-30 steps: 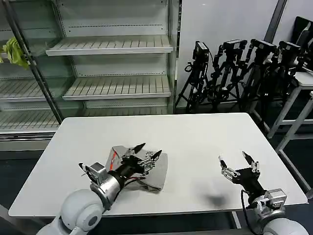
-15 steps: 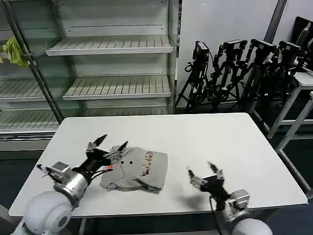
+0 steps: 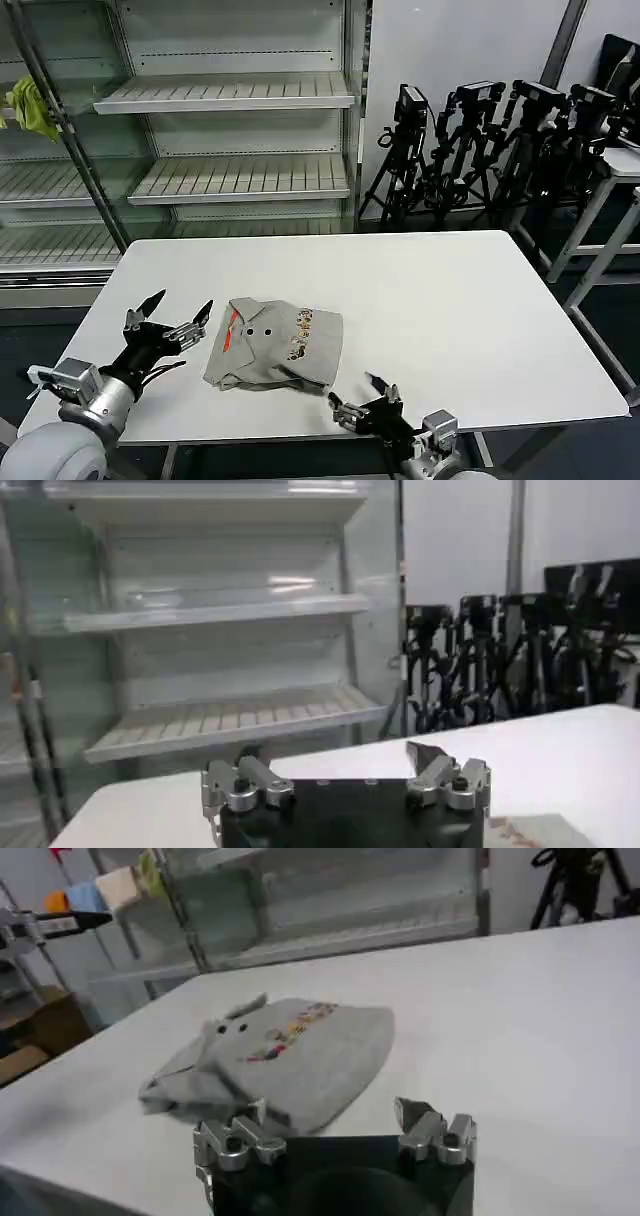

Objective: Fold and organize the clothes.

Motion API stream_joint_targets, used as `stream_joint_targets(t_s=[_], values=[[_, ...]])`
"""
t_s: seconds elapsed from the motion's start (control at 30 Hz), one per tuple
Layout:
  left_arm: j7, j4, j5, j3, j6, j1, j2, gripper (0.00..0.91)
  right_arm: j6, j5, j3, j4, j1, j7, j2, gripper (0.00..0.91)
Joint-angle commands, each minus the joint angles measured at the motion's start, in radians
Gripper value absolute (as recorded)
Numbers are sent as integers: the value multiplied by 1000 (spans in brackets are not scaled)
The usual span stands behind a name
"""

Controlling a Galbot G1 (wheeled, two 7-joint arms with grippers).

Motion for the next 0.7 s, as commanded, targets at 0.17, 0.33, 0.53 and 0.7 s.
stream_joint_targets(t_s=[0.17,0.33,0.53,0.7], values=[[5,-4,41,-54,-12,80,-16,907,-10,-7,-91,-20,39,1,12,695],[8,9,54,-44,-19,83,-19,907,-2,-16,-77,-42,46,-8,21,695],[10,28,64,-29,-25,76,-19,907,9,-27,-70,-88,65,-18,46,695],[13,44,74,-17,-32,72,-24,907,17,-35,-72,-131,82,-27,64,695]])
